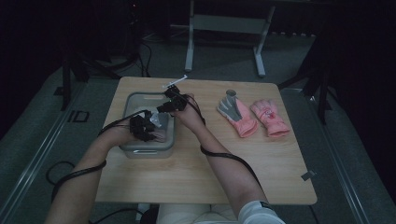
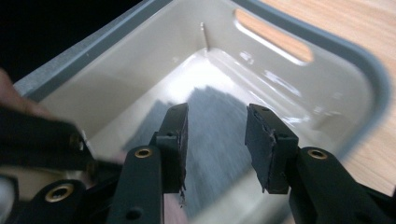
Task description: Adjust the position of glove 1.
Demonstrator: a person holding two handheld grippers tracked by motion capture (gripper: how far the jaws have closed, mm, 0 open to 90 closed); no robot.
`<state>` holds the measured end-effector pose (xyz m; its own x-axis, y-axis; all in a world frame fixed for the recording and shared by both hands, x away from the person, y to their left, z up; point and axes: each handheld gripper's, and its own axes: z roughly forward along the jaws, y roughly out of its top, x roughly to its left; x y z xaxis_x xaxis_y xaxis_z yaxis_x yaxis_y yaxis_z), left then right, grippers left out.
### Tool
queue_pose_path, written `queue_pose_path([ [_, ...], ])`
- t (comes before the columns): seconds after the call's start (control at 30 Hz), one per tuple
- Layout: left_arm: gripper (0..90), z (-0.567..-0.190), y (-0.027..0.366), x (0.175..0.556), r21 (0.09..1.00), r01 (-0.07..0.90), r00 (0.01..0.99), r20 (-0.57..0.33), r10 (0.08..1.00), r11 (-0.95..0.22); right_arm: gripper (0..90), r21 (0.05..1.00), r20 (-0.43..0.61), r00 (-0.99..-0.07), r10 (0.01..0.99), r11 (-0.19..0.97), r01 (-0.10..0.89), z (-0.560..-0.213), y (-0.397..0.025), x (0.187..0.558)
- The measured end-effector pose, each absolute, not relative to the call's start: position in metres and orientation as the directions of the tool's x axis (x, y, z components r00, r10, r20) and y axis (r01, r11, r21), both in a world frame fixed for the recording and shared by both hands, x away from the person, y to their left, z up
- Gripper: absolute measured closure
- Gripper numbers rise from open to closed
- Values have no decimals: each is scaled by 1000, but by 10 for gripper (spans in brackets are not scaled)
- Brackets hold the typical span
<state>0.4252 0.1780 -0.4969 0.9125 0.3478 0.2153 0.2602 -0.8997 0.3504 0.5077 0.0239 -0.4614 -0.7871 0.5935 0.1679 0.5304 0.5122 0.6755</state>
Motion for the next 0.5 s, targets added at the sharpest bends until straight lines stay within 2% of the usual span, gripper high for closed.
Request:
queue_pose_path([
  [0.07, 586, -493, 178, 424, 358, 273, 905, 219, 365, -893, 583, 685, 139, -790, 597, 518, 512, -457, 16, 503],
  [0.17, 403, -481, 182, 421, 389, 300, 882, 235, 408, -871, 569, 710, 124, -796, 592, 508, 488, -445, 1, 495],
  [0.3, 322, -456, 188, 417, 483, 333, 843, 232, 485, -810, 563, 743, 124, -801, 586, 481, 466, -433, -18, 486],
  [0.37, 239, -444, 187, 414, 541, 353, 830, 196, 523, -763, 565, 756, 124, -800, 587, 466, 459, -429, -28, 481],
  [0.47, 134, -434, 178, 407, 595, 339, 832, 172, 527, -729, 570, 769, 108, -804, 585, 463, 441, -425, -42, 473],
  [0.5, 133, -432, 173, 405, 605, 334, 831, 173, 528, -723, 572, 772, 104, -804, 586, 462, 437, -424, -47, 471],
])
